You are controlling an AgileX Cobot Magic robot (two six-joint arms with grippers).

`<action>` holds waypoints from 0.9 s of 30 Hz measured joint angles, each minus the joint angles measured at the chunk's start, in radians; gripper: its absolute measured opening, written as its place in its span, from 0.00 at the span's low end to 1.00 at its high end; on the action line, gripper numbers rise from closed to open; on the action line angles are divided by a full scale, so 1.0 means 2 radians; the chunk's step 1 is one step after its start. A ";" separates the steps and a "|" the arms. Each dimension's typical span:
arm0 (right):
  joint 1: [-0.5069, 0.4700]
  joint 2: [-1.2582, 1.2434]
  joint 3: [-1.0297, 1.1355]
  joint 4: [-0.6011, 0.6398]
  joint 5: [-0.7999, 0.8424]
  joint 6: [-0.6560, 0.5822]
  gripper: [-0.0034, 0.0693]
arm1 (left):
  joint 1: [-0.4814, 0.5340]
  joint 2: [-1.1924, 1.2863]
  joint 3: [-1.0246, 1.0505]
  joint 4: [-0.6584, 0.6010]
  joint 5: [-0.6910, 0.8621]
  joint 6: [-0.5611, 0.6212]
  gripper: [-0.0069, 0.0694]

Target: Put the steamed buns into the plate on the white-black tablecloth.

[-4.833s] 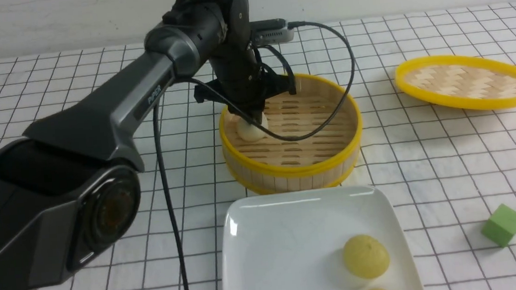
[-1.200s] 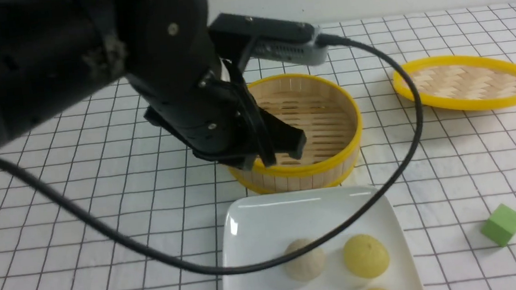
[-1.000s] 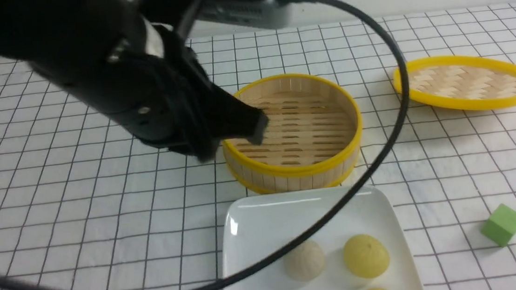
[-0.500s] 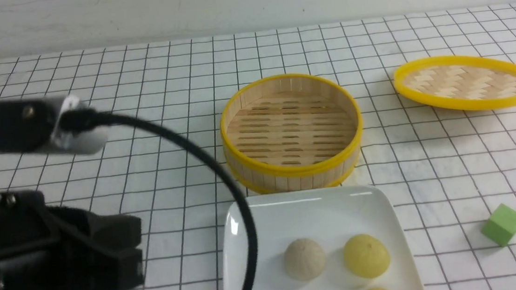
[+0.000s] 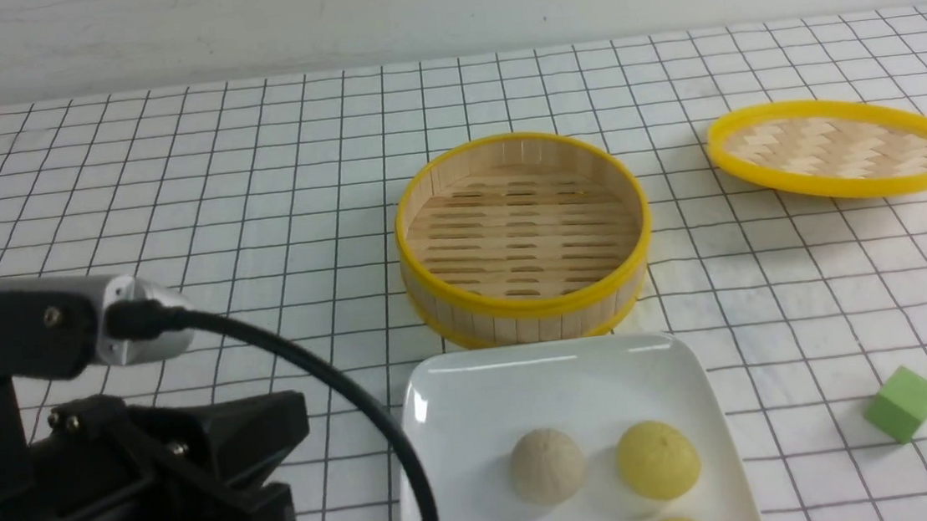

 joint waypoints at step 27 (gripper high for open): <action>0.000 0.000 0.000 0.000 0.000 0.000 0.19 | 0.332 -0.359 0.268 -0.016 0.039 0.215 0.16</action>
